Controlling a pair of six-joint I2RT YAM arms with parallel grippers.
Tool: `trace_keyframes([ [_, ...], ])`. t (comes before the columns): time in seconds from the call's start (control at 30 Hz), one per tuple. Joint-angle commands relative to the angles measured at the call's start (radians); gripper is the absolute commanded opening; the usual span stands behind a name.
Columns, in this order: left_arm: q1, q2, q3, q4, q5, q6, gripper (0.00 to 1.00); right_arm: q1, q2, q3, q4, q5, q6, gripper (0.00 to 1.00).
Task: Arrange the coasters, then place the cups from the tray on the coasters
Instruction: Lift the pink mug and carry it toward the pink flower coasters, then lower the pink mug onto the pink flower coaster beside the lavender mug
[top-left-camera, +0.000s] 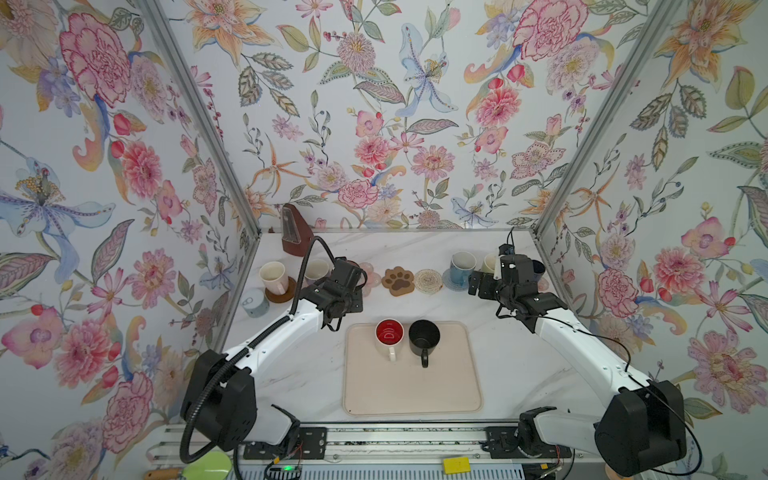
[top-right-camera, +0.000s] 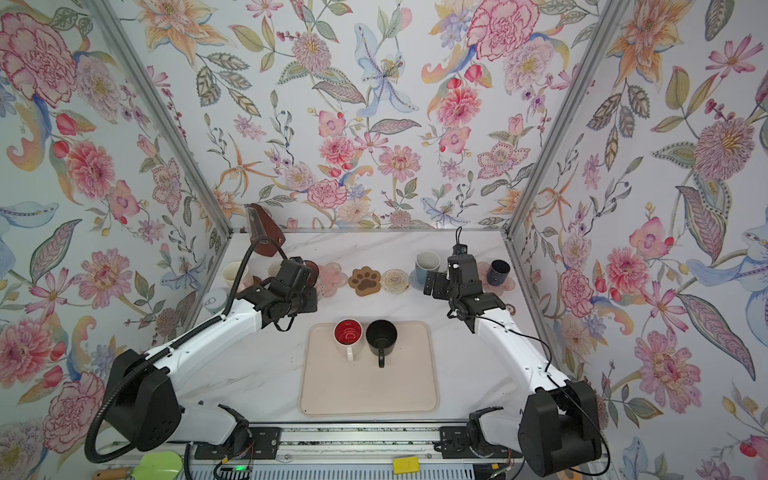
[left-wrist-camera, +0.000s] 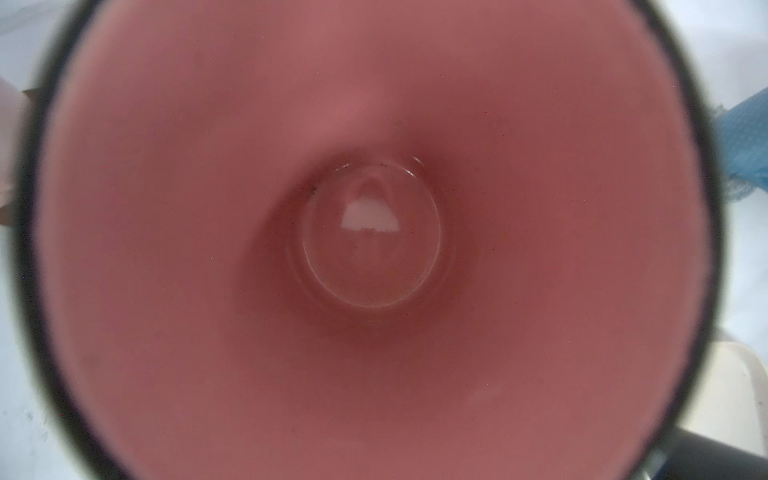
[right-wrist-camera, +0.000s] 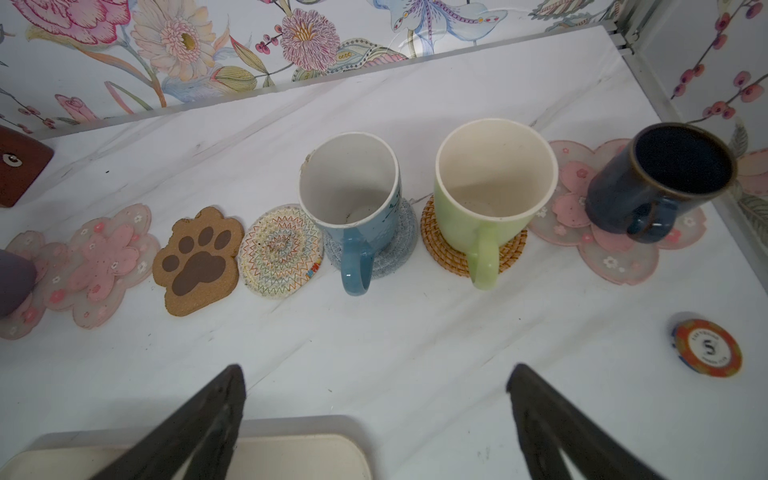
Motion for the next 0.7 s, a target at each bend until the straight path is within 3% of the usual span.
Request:
trace_keyframes([
  [0.0, 0.015, 0.060, 0.104, 0.126, 0.022, 0.071, 0.00, -0.004, -0.033, 0.016, -0.035, 0.024, -0.017, 0.99],
  [0.23, 0.028, 0.206, 0.190, 0.131, 0.031, 0.095, 0.00, -0.006, -0.042, 0.003, -0.035, 0.026, -0.020, 0.99],
  [0.67, 0.066, 0.336, 0.290, 0.130, 0.062, 0.162, 0.00, -0.007, -0.037, 0.014, -0.042, 0.024, -0.025, 0.99],
])
